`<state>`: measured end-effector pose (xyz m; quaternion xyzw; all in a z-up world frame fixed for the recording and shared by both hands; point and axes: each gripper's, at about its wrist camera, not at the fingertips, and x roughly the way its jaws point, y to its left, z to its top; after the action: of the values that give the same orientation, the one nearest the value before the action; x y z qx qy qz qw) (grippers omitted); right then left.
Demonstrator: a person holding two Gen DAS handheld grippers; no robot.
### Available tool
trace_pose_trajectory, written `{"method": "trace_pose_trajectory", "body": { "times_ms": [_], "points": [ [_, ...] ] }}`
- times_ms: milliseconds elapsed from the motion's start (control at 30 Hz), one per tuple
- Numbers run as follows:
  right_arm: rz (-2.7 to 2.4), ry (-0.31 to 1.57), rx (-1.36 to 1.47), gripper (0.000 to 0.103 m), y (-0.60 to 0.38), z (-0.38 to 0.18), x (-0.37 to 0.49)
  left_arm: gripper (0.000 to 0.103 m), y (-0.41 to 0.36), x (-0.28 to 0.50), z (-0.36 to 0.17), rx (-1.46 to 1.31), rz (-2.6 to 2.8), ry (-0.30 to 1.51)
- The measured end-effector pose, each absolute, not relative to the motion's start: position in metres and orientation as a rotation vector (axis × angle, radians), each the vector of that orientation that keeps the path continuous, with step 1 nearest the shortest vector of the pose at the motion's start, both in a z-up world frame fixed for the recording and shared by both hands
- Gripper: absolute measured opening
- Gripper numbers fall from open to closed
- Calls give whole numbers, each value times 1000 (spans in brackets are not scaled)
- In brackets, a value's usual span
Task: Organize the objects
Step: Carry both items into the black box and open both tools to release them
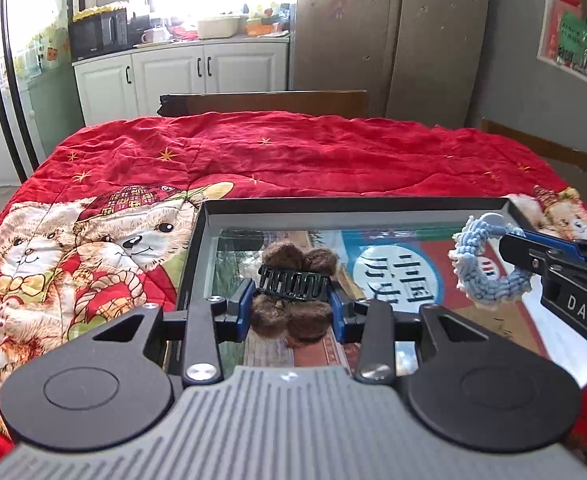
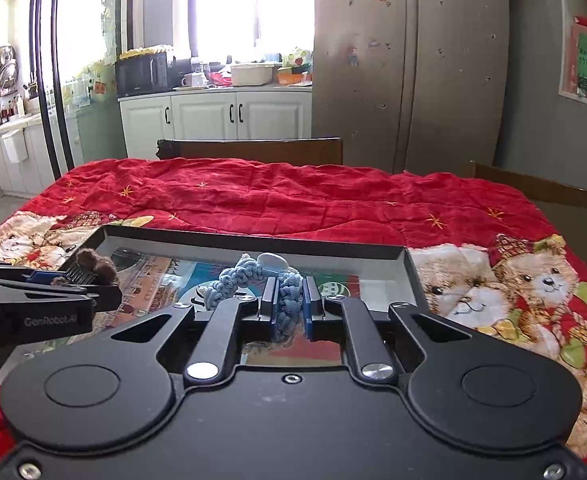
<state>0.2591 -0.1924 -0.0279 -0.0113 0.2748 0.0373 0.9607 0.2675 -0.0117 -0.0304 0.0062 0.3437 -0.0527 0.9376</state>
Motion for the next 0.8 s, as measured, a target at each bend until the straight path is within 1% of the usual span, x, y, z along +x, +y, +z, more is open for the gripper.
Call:
{"method": "trace_pose_trajectory", "body": {
  "times_ms": [533,800],
  "points": [
    [118,633,12,12,-194,-47,287,43,-25,289,-44,70,-107,738],
    [119,669,-17,12,-188,-56,291,46,-22,293,-50,73,-87,756]
  ]
}}
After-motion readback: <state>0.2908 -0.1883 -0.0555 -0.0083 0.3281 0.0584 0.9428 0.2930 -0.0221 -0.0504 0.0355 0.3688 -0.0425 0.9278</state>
